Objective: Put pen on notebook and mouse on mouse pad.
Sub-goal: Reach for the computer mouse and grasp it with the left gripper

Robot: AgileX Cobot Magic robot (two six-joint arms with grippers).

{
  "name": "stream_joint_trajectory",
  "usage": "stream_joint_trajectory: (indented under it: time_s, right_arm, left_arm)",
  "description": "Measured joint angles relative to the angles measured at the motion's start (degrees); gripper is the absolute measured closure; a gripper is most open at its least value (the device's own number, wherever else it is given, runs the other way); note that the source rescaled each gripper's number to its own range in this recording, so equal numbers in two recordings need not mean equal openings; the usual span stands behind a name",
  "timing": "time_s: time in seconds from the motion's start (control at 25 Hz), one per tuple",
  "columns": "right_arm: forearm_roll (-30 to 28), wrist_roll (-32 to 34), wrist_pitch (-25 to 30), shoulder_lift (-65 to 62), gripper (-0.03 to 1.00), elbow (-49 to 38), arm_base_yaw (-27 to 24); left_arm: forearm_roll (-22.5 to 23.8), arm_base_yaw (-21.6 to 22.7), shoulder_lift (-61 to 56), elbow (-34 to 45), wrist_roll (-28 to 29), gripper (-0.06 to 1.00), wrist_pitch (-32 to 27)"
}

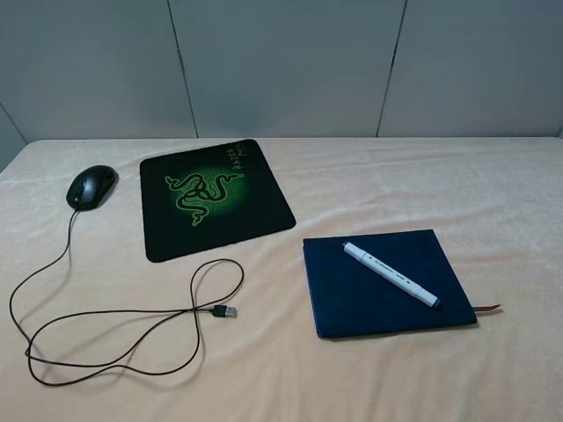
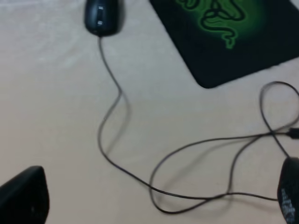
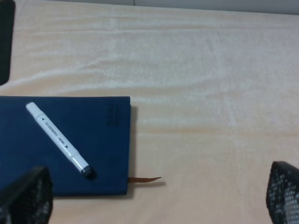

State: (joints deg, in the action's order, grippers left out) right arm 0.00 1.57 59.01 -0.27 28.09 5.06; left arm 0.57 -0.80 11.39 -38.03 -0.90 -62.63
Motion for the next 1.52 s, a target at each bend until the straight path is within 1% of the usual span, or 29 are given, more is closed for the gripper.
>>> stream_joint_trajectory:
  time_s: [0.12, 0.24, 0.52, 0.68, 0.92, 1.24, 1.44, 1.52]
  right_arm:
    - [0.0, 0.0, 0.0, 0.0, -0.03, 0.0, 0.0]
    - [0.0, 0.0, 0.0, 0.0, -0.03, 0.0, 0.0]
    - [0.0, 0.0, 0.0, 0.0, -0.03, 0.0, 0.0]
    - [0.0, 0.0, 0.0, 0.0, -0.03, 0.0, 0.0]
    - [0.0, 0.0, 0.0, 0.0, -0.03, 0.0, 0.0]
    - [0.0, 0.0, 0.0, 0.0, -0.03, 0.0, 0.0]
    - [0.0, 0.0, 0.0, 0.0, -0.03, 0.0, 0.0]
    - [0.0, 0.0, 0.0, 0.0, -0.03, 0.0, 0.0]
  left_arm:
    - [3.0, 0.0, 7.5, -4.9, 0.9, -0.01, -0.4]
    - [4.7, 0.0, 14.7, -9.5, 0.9, -0.01, -1.0]
    - [5.1, 0.0, 30.0, -15.8, 1.4, -0.01, -0.7]
    - [5.2, 0.0, 37.3, -18.2, 1.4, -0.01, 2.3]
    - [8.5, 0.0, 48.5, -22.2, 1.4, -0.01, 7.8]
    - [9.2, 0.0, 63.5, -29.1, 1.4, -0.01, 12.4]
    - [9.2, 0.2, 71.7, -32.8, -0.8, -0.01, 13.8]
    - [9.2, 1.0, 74.9, -34.1, -1.3, -0.01, 13.9]
